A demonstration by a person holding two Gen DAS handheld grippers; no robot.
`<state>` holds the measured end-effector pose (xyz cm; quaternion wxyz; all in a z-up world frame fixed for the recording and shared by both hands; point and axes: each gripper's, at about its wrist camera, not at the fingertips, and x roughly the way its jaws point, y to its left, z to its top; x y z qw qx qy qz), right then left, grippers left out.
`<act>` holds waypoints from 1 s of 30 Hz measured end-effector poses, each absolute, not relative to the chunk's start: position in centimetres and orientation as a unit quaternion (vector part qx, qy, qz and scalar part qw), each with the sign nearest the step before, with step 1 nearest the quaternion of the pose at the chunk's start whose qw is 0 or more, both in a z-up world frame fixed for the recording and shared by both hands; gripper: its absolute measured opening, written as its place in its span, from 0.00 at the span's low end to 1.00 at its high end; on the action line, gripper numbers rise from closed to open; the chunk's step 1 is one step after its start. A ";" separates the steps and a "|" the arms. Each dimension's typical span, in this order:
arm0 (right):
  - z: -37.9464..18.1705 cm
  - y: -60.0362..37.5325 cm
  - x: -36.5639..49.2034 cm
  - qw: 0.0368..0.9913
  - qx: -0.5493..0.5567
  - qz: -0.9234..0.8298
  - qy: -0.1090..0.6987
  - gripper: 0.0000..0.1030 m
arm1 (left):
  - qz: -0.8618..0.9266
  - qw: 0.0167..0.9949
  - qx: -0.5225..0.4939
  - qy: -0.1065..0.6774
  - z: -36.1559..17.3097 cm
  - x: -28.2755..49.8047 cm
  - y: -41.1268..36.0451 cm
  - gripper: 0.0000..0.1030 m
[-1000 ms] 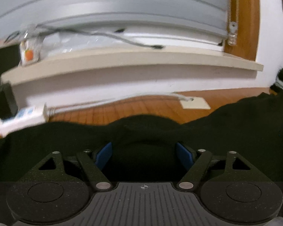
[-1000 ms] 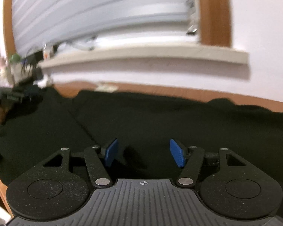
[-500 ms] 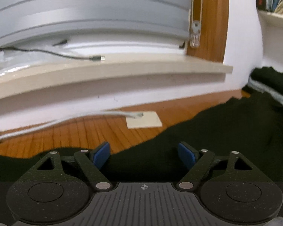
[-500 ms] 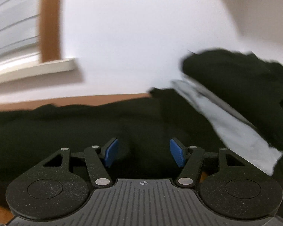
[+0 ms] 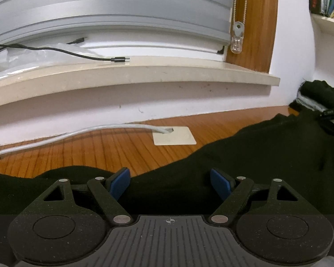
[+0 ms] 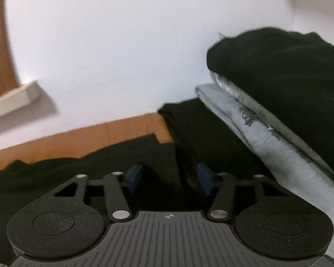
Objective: Fold clothes
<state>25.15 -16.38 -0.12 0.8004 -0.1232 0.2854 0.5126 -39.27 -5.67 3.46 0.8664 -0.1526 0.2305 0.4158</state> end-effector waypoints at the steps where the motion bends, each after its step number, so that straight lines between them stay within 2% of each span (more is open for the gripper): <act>1: -0.1 -16.4 25.2 0.798 -0.121 0.518 0.284 0.07 | 0.416 0.866 -0.152 0.230 3.5 -39.3 -5.7 0.79; 4: 1.9 -17.6 24.5 0.811 -0.099 0.531 0.225 0.03 | 0.420 0.867 -0.149 0.224 3.5 -39.5 -5.9 0.79; 10: 8.0 -18.1 22.4 0.832 -0.042 0.536 0.133 0.03 | 0.417 0.867 -0.154 0.223 3.5 -39.5 -5.8 0.80; 16: 8.6 -14.3 19.0 0.835 -0.111 0.524 0.126 0.03 | 0.416 0.867 -0.162 0.222 3.4 -39.7 -5.5 0.80; 21: 5.6 -13.3 20.3 0.855 -0.174 0.465 0.152 0.03 | 0.418 0.867 -0.163 0.218 3.4 -39.8 -5.6 0.80; 26: 3.7 -15.7 22.0 0.859 -0.181 0.450 0.166 0.03 | 0.396 0.881 -0.153 0.210 4.2 -40.7 -5.4 0.79; 30: 1.5 -15.9 22.4 0.851 -0.200 0.451 0.179 0.03 | 0.374 0.883 -0.141 0.248 5.0 -40.4 -3.7 0.61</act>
